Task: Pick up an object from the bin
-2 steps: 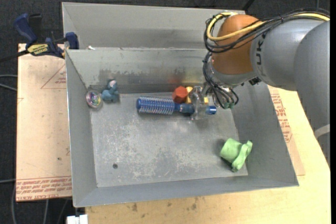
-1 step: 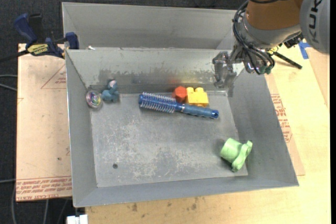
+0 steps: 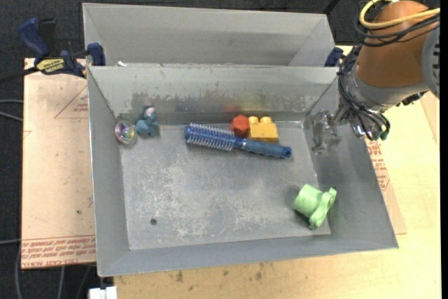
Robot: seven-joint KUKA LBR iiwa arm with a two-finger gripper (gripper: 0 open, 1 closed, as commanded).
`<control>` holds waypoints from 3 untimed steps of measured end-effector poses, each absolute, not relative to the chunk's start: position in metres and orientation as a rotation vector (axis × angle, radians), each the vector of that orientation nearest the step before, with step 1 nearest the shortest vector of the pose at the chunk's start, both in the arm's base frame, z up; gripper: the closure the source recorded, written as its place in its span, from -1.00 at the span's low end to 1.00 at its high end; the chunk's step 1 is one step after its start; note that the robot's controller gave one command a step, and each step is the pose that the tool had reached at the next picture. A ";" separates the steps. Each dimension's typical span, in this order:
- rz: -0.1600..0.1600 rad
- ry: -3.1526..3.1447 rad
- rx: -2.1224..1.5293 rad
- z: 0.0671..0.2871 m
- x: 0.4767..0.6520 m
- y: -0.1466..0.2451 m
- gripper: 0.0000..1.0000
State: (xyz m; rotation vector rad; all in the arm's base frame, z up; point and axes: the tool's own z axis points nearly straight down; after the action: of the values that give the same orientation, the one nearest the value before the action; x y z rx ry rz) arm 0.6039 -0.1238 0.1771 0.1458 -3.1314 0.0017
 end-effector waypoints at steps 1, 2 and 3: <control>-0.001 -3.140 0.160 0.182 0.607 -0.118 -1.00; -0.008 -3.136 0.119 0.095 0.643 -0.061 -1.00; -0.003 -3.153 0.079 0.074 0.652 -0.035 -1.00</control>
Offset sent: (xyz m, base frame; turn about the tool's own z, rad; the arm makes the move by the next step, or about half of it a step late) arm 0.0000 0.0000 0.0000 0.0000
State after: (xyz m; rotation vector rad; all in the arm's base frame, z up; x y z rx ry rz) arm 0.6518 -0.0353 0.0736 0.0792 -3.1529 -0.0025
